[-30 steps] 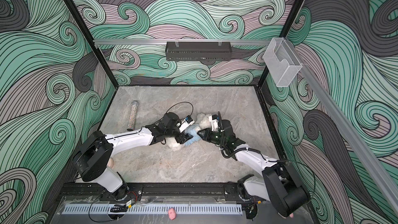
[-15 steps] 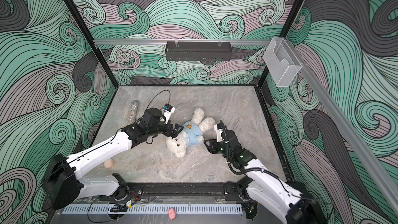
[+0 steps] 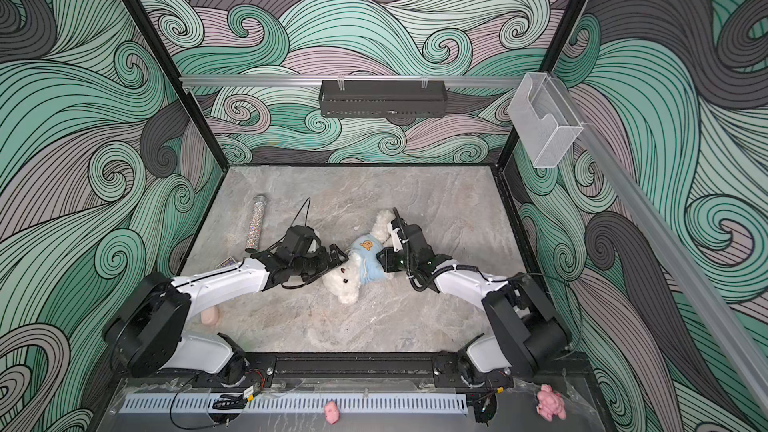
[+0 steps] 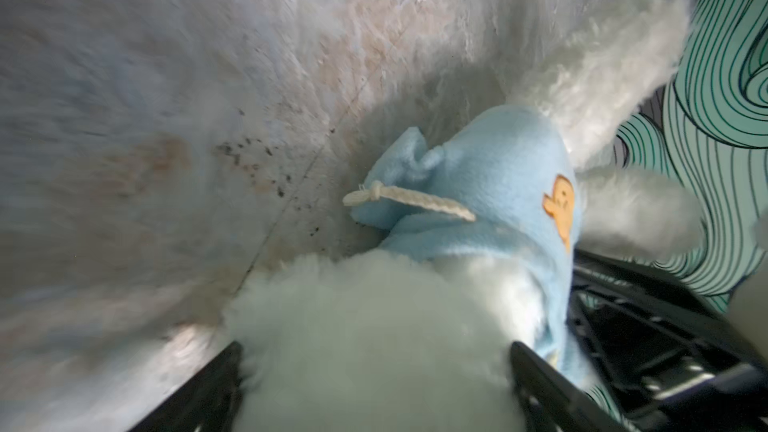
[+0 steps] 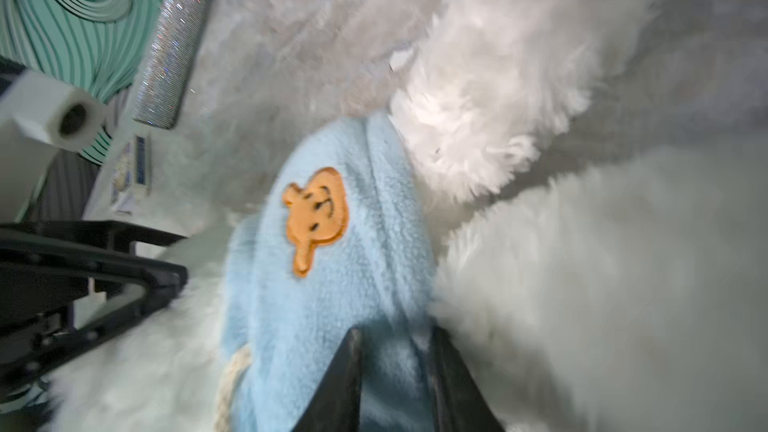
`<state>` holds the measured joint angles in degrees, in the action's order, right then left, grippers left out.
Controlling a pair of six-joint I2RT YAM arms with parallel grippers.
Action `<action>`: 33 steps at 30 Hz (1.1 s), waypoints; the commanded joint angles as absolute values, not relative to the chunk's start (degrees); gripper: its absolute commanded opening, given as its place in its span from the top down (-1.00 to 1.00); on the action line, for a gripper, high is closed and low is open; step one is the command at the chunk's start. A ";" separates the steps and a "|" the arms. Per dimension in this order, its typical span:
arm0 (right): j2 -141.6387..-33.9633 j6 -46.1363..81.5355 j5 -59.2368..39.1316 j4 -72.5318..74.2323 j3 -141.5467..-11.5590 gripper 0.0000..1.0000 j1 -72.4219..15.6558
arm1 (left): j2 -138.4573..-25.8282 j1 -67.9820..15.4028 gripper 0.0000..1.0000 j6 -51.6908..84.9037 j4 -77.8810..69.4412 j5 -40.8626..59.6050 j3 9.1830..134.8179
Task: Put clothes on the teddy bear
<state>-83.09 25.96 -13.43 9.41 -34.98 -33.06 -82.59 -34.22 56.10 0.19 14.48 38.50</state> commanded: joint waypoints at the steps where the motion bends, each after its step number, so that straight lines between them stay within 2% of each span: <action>1: -85.03 28.54 -13.11 15.12 -30.22 0.50 -34.90 | -86.65 -35.32 -0.95 62.37 -10.14 21.09 37.50; 4: -86.76 29.70 -11.08 17.09 -27.98 0.52 -36.61 | -88.25 -36.25 -0.73 61.75 -13.37 21.59 38.47; 8: -83.60 27.75 -9.42 13.96 -29.12 0.45 -36.67 | -88.05 -36.39 -0.08 55.80 -12.58 21.63 41.43; 11: -77.39 22.86 -8.03 7.39 -32.18 0.22 -36.52 | -86.12 -36.39 0.35 44.11 -8.49 19.33 44.07; 14: -69.52 16.86 -7.26 -1.05 -35.90 0.03 -36.36 | -82.69 -36.60 0.61 26.05 -4.09 15.19 46.30; 15: -66.90 14.43 -7.15 -3.70 -37.46 -0.14 -36.28 | -81.85 -36.57 0.68 19.31 -2.97 12.91 46.68; 18: -61.74 8.92 -6.94 -10.95 -43.50 -0.37 -36.05 | -77.97 -36.65 0.84 4.76 -3.35 8.22 46.30; 22: -62.01 2.69 -8.96 -16.96 -51.43 -0.55 -35.35 | -74.63 -36.74 0.91 -7.66 -11.76 7.00 42.00; 29: -66.55 1.37 -26.43 -12.87 -50.78 -0.62 -27.31 | -73.25 -36.83 0.92 -14.81 -16.72 7.70 39.19; 33: -67.70 1.96 -28.28 -10.51 -46.97 -0.61 -26.46 | -72.60 -36.82 0.91 -15.82 -19.49 7.73 37.20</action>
